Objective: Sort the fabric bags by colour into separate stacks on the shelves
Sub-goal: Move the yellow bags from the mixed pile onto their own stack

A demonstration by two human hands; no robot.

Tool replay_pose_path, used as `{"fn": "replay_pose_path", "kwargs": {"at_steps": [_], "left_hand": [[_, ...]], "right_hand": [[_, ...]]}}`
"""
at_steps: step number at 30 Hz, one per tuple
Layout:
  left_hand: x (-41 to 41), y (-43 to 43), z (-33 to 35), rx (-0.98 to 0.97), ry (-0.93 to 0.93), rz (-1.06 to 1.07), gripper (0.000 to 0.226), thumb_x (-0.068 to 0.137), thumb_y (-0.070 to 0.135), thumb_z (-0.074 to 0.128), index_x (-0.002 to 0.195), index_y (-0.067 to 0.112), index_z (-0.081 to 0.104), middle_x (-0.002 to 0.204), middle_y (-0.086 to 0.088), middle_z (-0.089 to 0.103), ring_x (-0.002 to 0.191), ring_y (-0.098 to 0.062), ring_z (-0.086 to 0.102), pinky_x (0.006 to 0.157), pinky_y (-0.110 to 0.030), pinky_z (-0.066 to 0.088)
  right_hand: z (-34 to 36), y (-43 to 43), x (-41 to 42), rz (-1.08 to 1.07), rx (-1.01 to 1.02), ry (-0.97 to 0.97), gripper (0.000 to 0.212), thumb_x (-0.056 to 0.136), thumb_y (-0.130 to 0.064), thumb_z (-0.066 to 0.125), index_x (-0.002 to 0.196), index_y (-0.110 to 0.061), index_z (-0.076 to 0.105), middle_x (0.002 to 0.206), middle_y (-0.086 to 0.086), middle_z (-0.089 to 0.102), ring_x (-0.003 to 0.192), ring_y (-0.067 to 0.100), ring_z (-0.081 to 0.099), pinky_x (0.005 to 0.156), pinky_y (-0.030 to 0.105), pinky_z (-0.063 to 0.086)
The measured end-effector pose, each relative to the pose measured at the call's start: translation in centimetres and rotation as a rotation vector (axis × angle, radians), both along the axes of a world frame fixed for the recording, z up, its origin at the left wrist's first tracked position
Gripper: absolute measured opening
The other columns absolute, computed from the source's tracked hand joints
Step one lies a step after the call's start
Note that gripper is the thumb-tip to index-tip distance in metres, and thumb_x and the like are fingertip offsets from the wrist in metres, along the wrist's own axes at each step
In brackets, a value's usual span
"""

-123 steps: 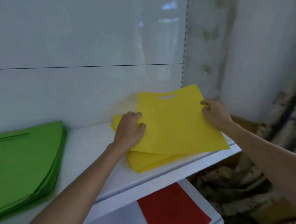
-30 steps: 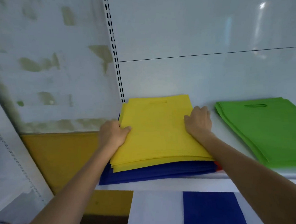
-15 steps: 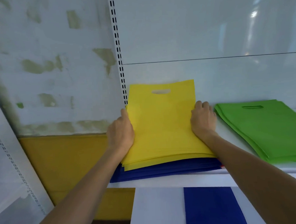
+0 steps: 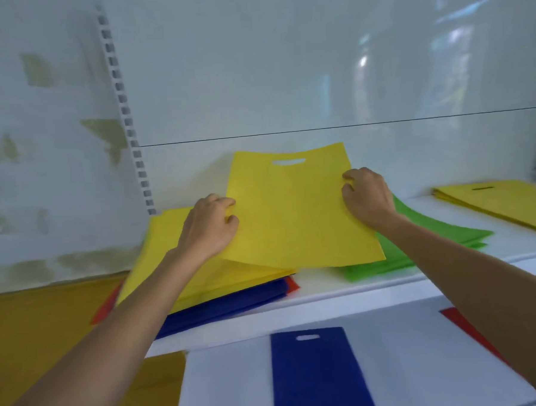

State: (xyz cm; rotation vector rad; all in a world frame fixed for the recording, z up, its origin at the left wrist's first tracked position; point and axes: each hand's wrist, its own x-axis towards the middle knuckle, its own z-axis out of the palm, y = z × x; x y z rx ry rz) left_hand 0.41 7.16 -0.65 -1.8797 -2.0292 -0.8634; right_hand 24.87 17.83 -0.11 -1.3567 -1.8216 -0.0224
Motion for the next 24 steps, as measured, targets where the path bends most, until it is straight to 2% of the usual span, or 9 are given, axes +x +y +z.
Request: {"fn": "replay_pose_path", "kwargs": {"at_steps": [6,15,19,24], "left_hand": [[15.4,4.6,-0.9,-0.014,-0.045,-0.237,0.043,0.09,0.019,0.052,0.132,0.01,0.051,0.132,-0.011,0.05,0.122,-0.029,0.044,0.1,-0.033,0.034],[39.8,8.2,-5.0,-0.079,-0.119,-0.6,0.043,0.089,0.019,0.052,0.13,0.008,0.052,0.132,-0.012,0.051,0.121,-0.028,0.045,0.101,-0.033,0.035],[48.0,8.6,-7.0,-0.177,-0.105,-0.719,0.043,0.092,0.022,0.048,0.133,0.008,0.048,0.135,-0.011,0.047,0.125,-0.025,0.04,0.103,-0.034,0.034],[54.2,11.6,-7.9,-0.226,-0.056,-0.788,0.044,0.094,0.024,0.046,0.136,0.01,0.045,0.137,-0.008,0.044,0.127,-0.022,0.037,0.105,-0.031,0.032]], "right_hand": [[0.9,-1.9,17.4,-0.189,-0.097,-0.026,0.04,0.088,-0.003,0.046,0.127,0.001,0.051,0.131,0.021,0.048,0.118,0.036,0.046,0.096,0.038,0.038],[-0.8,-8.1,41.9,-0.505,-0.201,0.044,0.043,0.087,-0.003,0.049,0.129,-0.007,0.054,0.134,0.015,0.051,0.122,0.031,0.046,0.095,0.031,0.039],[-2.0,-9.8,49.6,-0.624,-0.257,0.083,0.042,0.087,-0.004,0.048,0.128,-0.01,0.056,0.134,0.013,0.051,0.122,0.031,0.046,0.096,0.034,0.04],[-3.8,-8.6,55.3,-0.687,-0.245,0.143,0.04,0.087,-0.003,0.048,0.126,-0.008,0.058,0.131,0.016,0.053,0.117,0.033,0.05,0.093,0.037,0.044]]}}
